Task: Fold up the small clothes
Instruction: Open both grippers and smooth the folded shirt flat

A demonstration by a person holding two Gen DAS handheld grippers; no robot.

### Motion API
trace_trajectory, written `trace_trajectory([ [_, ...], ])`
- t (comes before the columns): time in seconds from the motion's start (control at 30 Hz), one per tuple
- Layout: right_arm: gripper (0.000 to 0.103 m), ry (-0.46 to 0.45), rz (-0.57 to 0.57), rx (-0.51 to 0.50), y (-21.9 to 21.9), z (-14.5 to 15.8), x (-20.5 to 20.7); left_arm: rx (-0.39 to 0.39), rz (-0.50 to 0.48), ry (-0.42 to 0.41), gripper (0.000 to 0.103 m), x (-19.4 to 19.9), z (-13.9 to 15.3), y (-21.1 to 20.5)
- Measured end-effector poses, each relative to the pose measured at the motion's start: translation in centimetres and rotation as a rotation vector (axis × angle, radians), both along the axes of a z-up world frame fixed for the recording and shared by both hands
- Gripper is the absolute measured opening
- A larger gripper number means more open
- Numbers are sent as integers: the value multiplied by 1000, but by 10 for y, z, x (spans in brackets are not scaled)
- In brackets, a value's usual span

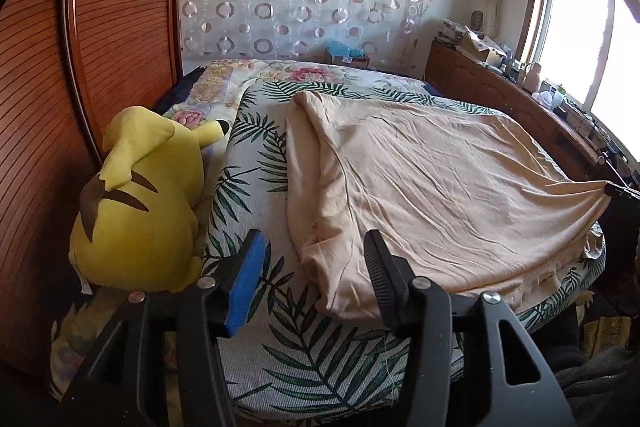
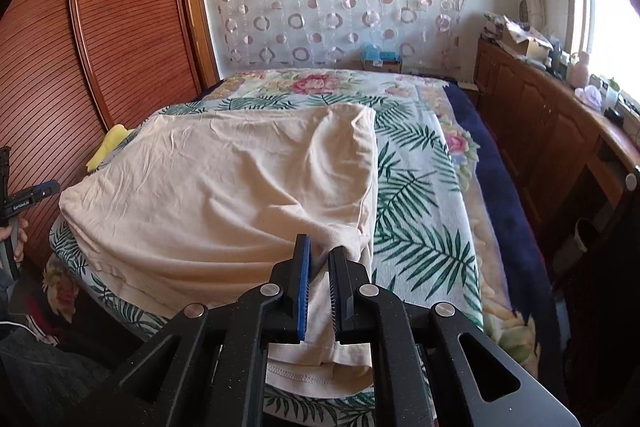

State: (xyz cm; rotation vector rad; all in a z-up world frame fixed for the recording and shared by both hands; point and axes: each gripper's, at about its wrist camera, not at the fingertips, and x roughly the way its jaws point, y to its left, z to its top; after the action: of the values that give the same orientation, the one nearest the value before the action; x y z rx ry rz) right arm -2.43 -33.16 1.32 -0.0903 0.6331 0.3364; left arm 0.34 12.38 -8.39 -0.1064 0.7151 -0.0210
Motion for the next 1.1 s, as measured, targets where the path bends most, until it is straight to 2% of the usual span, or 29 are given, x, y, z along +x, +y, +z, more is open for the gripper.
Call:
trace_trajectory([
  [0.13, 34, -26, -3, -14, 1, 3, -3, 22, 10, 14, 59, 4, -2, -5],
  [0.27, 45, -43, -24, -27, -1, 7, -8, 35, 0, 20, 59, 5, -4, -10],
  [0.43, 48, -60, -26, -41, 4, 0, -9, 35, 7, 22, 59, 6, -5, -12],
  [0.6, 48, -25, 17, -28, 22, -16, -3, 29, -2, 40, 61, 8, -11, -12],
  [0.67, 49, -12, 35, -19, 30, -23, 3, 22, -8, 51, 79, 10, -14, -12],
  [0.7, 49, -5, 47, -14, 34, -27, 5, 20, -13, 56, 79, 10, -16, -13],
  [0.8, 54, 19, 97, -26, 50, -38, 15, 23, -18, 79, 79, 12, -23, -14],
  [0.9, 54, 24, 132, -54, 61, -48, 20, 21, -3, 91, 79, 12, -29, -13],
  [1.1, 54, 64, 118, -65, 68, -67, 36, -6, 0, 100, 79, 10, -35, -11],
])
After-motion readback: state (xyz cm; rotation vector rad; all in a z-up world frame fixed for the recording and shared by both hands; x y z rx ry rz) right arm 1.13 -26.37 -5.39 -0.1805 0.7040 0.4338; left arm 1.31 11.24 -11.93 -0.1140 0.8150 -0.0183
